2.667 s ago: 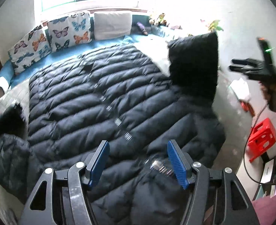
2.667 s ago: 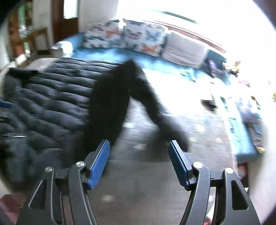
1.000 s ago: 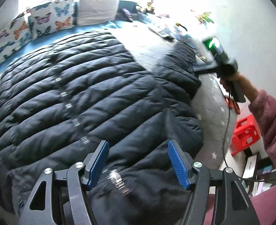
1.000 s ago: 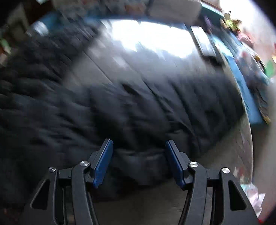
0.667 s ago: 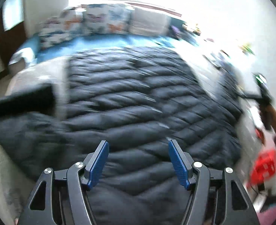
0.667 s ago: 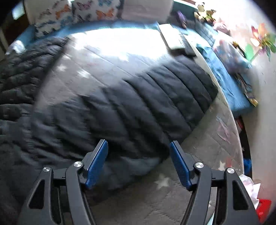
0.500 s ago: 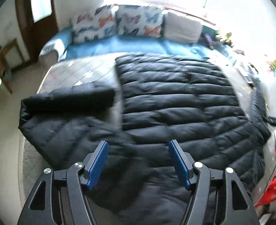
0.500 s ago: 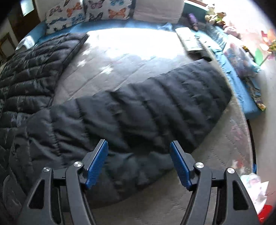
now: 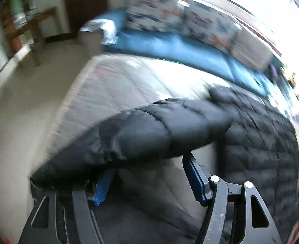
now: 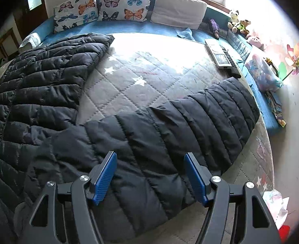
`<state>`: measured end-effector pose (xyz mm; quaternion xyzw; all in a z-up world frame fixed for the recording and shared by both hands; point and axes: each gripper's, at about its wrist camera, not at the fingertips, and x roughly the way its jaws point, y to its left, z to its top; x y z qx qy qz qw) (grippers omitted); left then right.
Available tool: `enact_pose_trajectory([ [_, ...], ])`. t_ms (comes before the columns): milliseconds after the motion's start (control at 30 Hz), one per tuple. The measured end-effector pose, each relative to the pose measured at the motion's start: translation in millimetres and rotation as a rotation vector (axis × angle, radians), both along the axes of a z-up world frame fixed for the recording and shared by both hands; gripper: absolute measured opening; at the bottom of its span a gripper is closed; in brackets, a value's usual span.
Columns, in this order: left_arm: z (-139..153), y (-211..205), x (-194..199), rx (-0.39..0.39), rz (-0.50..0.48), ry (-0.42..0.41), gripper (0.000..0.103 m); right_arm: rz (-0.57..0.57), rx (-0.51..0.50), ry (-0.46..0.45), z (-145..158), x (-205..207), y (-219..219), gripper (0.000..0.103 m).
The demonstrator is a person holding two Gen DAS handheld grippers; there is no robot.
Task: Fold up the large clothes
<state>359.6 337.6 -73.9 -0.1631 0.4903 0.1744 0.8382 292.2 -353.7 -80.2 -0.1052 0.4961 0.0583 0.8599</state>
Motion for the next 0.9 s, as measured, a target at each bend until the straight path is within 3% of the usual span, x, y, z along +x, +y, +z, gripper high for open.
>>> enact_pose_trajectory([
  [133,26.7,54.9,-14.7,0.054,0.152,-0.063,0.071,0.027,-0.004,-0.038,13.0,-12.0,10.7,0.074],
  [200,38.8,64.7,-25.9,0.067,0.156,-0.089,0.071,0.052,-0.006,-0.065,19.8,-19.0,17.6,0.074],
  [300,54.9,57.6,-51.0,0.077,0.122,-0.129,0.071,0.118,0.037,-0.088,29.8,-33.1,34.1,0.074],
  [467,56.7,-4.7,-92.6,-0.003,-0.05,-0.16,0.071,0.237,0.098,-0.063,26.2,-53.9,70.2,0.075],
  [600,34.9,-75.9,-110.4,-0.084,-0.177,-0.165,0.071,0.335,0.109,-0.029,14.8,-71.2,100.3,0.075],
  [700,4.3,-118.1,-115.7,-0.105,-0.225,-0.125,0.071,0.369,0.081,0.016,-4.7,-77.2,114.6,0.075],
  [733,-5.2,-127.9,-116.7,-0.104,-0.224,-0.11,0.071,0.37,0.068,0.031,-12.7,-76.5,116.6,0.075],
  [833,-37.2,-137.4,-103.4,-0.004,-0.202,-0.039,0.071,0.343,0.042,0.071,-38.3,-68.4,116.6,0.075],
  [900,-51.8,-130.2,-100.1,-0.029,-0.191,-0.028,0.072,0.308,0.066,0.123,-52.8,-58.3,111.2,0.076],
])
